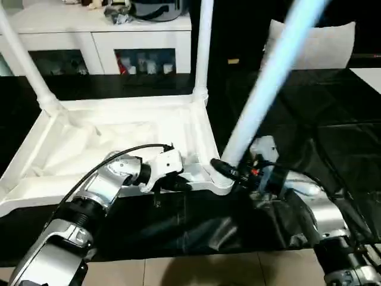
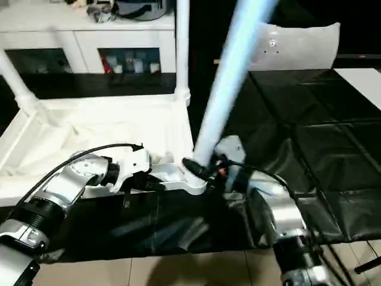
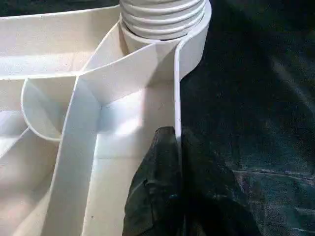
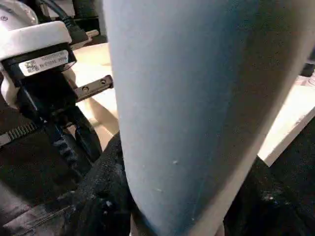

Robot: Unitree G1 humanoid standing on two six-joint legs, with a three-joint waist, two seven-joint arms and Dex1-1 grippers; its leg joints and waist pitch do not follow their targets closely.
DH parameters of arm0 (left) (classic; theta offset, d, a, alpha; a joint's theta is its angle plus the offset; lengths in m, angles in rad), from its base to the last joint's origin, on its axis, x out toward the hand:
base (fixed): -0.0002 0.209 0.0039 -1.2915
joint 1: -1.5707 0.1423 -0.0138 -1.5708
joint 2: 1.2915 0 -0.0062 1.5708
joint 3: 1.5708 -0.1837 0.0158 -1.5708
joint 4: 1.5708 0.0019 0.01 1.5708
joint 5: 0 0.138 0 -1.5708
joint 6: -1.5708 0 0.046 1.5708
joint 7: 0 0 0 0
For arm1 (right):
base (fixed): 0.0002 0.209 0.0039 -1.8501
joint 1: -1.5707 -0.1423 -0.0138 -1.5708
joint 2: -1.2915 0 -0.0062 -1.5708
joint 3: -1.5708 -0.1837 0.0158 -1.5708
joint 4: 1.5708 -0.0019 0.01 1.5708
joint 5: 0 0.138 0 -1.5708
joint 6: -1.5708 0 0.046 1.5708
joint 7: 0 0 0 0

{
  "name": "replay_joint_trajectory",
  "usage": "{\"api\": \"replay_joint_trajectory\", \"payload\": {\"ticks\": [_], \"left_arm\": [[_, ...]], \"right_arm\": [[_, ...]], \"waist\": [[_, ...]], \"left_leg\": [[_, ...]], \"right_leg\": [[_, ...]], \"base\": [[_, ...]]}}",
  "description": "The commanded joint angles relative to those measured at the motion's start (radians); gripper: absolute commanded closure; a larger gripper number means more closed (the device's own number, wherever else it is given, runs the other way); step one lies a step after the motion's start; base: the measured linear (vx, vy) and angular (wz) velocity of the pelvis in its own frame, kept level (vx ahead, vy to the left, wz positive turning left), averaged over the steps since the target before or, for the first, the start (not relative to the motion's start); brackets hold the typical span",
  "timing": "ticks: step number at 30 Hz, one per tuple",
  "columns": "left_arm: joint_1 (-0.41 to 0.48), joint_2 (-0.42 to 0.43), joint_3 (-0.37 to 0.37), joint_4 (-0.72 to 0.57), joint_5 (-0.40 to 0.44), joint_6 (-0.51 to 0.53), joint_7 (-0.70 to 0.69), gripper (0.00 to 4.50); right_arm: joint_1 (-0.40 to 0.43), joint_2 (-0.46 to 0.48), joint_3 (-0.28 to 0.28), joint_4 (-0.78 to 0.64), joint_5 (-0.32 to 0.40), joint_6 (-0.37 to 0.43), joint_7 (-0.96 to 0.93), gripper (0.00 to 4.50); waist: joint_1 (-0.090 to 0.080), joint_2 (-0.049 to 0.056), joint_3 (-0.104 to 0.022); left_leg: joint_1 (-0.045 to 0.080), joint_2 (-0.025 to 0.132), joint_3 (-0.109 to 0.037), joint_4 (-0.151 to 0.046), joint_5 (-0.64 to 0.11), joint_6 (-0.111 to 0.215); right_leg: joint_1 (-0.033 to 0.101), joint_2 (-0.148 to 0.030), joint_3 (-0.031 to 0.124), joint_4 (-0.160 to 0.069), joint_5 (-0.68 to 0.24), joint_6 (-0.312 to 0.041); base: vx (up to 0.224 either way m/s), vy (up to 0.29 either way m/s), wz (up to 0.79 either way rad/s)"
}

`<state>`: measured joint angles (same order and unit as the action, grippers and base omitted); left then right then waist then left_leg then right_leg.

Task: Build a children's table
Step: Insert table leg to table base

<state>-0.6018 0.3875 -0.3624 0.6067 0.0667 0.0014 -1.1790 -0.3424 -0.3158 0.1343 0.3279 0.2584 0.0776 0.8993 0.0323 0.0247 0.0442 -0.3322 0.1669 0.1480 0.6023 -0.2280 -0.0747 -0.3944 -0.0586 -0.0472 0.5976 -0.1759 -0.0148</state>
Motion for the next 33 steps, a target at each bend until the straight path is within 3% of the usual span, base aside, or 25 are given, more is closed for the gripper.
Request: {"api": "replay_joint_trajectory", "payload": {"ticks": [1, 4, 9, 10, 13, 15, 17, 21, 22, 23, 24, 26, 27, 29, 30, 31, 32, 33], "left_arm": [[-0.025, 0.012, -0.015, 0.006, 0.010, -0.028, -0.021, 4.50], [-0.056, 0.016, -0.011, 0.034, 0.010, -0.041, -0.036, 4.50], [-0.108, 0.014, 0.001, 0.076, 0.009, -0.050, -0.052, 4.50], [-0.126, 0.012, 0.002, 0.101, 0.012, -0.060, -0.052, 4.50], [-0.186, 0.010, 0.009, 0.192, 0.023, -0.087, -0.037, 4.50], [-0.197, 0.018, 0.015, 0.209, 0.025, -0.091, -0.032, 4.50], [-0.193, 0.023, 0.020, 0.202, 0.021, -0.085, -0.034, 4.50], [-0.127, 0.049, 0.043, 0.106, -0.008, -0.023, -0.049, 4.50], [-0.107, 0.054, 0.047, 0.078, -0.016, -0.008, -0.050, 4.50], [-0.070, 0.063, 0.056, 0.022, -0.029, 0.026, -0.046, 4.50], [-0.043, 0.068, 0.062, -0.021, -0.036, 0.054, -0.040, 4.50], [0.096, 0.094, 0.088, -0.240, -0.052, 0.184, 0.008, 4.50], [0.111, 0.096, 0.091, -0.265, -0.053, 0.198, 0.013, 4.50], [0.159, 0.098, 0.106, -0.349, -0.056, 0.262, 0.042, 4.50], [0.159, 0.098, 0.106, -0.349, -0.056, 0.262, 0.042, 4.50], [0.242, 0.077, 0.139, -0.526, -0.060, 0.403, 0.108, 4.50], [0.268, 0.059, 0.149, -0.598, -0.059, 0.459, 0.138, 4.50], [0.280, 0.037, 0.150, -0.652, -0.048, 0.503, 0.163, 4.50]], "right_arm": [[0.030, -0.033, 0.056, 0.122, -0.105, 0.074, 0.000, 2.61], [0.015, -0.034, 0.085, 0.157, -0.117, 0.078, 0.028, 2.61], [0.013, -0.032, 0.094, 0.151, -0.082, 0.128, 0.063, 2.61], [0.014, -0.036, 0.105, 0.140, -0.084, 0.139, 0.072, 2.61], [0.003, -0.025, 0.132, 0.115, -0.094, 0.176, 0.072, 2.61], [0.001, -0.008, 0.142, 0.086, -0.102, 0.206, 0.045, 2.61], [0.000, 0.000, 0.142, 0.078, -0.107, 0.217, 0.024, 2.61], [-0.001, 0.043, 0.132, 0.053, -0.135, 0.253, -0.095, 2.61], [-0.002, 0.052, 0.127, 0.049, -0.142, 0.260, -0.124, 2.61], [-0.001, 0.067, 0.118, 0.040, -0.142, 0.275, -0.156, 2.61], [0.000, 0.077, 0.112, 0.035, -0.141, 0.283, -0.175, 2.61], [-0.004, 0.115, 0.088, 0.021, -0.148, 0.314, -0.260, 2.61], [-0.004, 0.119, 0.087, 0.021, -0.150, 0.314, -0.266, 2.61], [-0.006, 0.130, 0.084, 0.018, -0.155, 0.316, -0.289, 2.61], [-0.006, 0.130, 0.084, 0.018, -0.155, 0.316, -0.289, 2.61], [-0.004, 0.154, 0.070, 0.010, -0.157, 0.333, -0.334, 2.61], [-0.005, 0.164, 0.059, 0.011, -0.153, 0.338, -0.353, 2.61], [-0.005, 0.173, 0.050, 0.012, -0.146, 0.342, -0.367, 2.61]], "waist": [[0.002, 0.007, -0.045], [-0.003, 0.010, -0.046], [-0.003, 0.010, -0.032], [-0.003, 0.010, -0.025], [-0.002, 0.008, -0.022], [-0.002, -0.001, -0.014], [0.000, 0.001, -0.012], [-0.006, -0.006, -0.005], [-0.009, -0.003, -0.004], [-0.015, -0.014, -0.002], [-0.016, -0.010, -0.002], [-0.033, -0.009, 0.002], [-0.045, -0.007, 0.004], [-0.048, 0.003, 0.001], [-0.053, -0.003, -0.001], [-0.052, 0.008, -0.004], [-0.061, -0.006, -0.003], [-0.065, -0.007, -0.004]], "left_leg": [[-0.015, 0.050, -0.014, -0.089, -0.253, 0.032], [-0.012, 0.048, -0.012, -0.088, -0.257, 0.034], [-0.013, 0.048, -0.011, -0.092, -0.276, 0.037], [-0.013, 0.048, -0.011, -0.094, -0.282, 0.039], [-0.007, 0.046, -0.011, -0.096, -0.299, 0.042], [-0.010, 0.047, -0.014, -0.100, -0.306, 0.043], [-0.008, 0.049, -0.016, -0.102, -0.307, 0.039], [-0.022, 0.052, -0.023, -0.112, -0.293, 0.026], [-0.020, 0.055, -0.024, -0.113, -0.300, 0.021], [-0.017, 0.053, -0.021, -0.112, -0.312, 0.026], [-0.017, 0.058, -0.025, -0.114, -0.311, 0.020], [-0.029, 0.059, -0.028, -0.121, -0.320, 0.015], [-0.032, 0.060, -0.031, -0.122, -0.330, 0.012], [-0.022, 0.055, -0.028, -0.119, -0.344, 0.018], [-0.028, 0.058, -0.028, -0.121, -0.331, 0.014], [-0.027, 0.059, -0.027, -0.122, -0.312, 0.014], [-0.036, 0.060, -0.024, -0.122, -0.270, 0.016], [-0.027, 0.061, -0.018, -0.119, -0.259, 0.025]], "right_leg": [[0.049, -0.081, 0.044, -0.090, -0.414, -0.189], [0.047, -0.079, 0.044, -0.089, -0.377, -0.208], [0.044, -0.078, 0.047, -0.094, -0.393, -0.206], [0.041, -0.077, 0.047, -0.097, -0.405, -0.202], [0.037, -0.076, 0.046, -0.104, -0.471, -0.176], [0.033, -0.079, 0.047, -0.110, -0.523, -0.154], [0.031, -0.082, 0.049, -0.111, -0.553, -0.142], [0.034, -0.086, 0.048, -0.108, -0.567, -0.129], [0.031, -0.089, 0.051, -0.107, -0.568, -0.131], [0.024, -0.086, 0.050, -0.113, -0.589, -0.126], [0.026, -0.092, 0.053, -0.105, -0.581, -0.135], [0.026, -0.089, 0.051, -0.104, -0.585, -0.137], [0.025, -0.089, 0.051, -0.103, -0.581, -0.139], [0.020, -0.085, 0.051, -0.109, -0.588, -0.132], [0.027, -0.086, 0.051, -0.104, -0.552, -0.142], [0.029, -0.085, 0.051, -0.101, -0.500, -0.159], [0.035, -0.084, 0.050, -0.096, -0.418, -0.189], [0.030, -0.081, 0.054, -0.097, -0.385, -0.213]], "base": [[0.000, 0.000, 0.00], [0.000, 0.000, 0.00], [0.000, 0.000, 0.00], [0.000, 0.000, 0.00], [0.000, 0.000, 0.00], [0.000, 0.000, 0.00], [0.000, 0.000, 0.00], [0.000, 0.000, 0.00], [0.000, 0.000, 0.00], [0.000, 0.000, 0.00], [0.000, 0.000, 0.00], [0.000, 0.000, 0.00], [0.000, 0.000, 0.00], [0.000, 0.000, 0.00], [0.000, 0.000, 0.00], [0.000, 0.000, 0.00], [0.000, 0.000, 0.00], [0.000, 0.000, 0.00]]}}
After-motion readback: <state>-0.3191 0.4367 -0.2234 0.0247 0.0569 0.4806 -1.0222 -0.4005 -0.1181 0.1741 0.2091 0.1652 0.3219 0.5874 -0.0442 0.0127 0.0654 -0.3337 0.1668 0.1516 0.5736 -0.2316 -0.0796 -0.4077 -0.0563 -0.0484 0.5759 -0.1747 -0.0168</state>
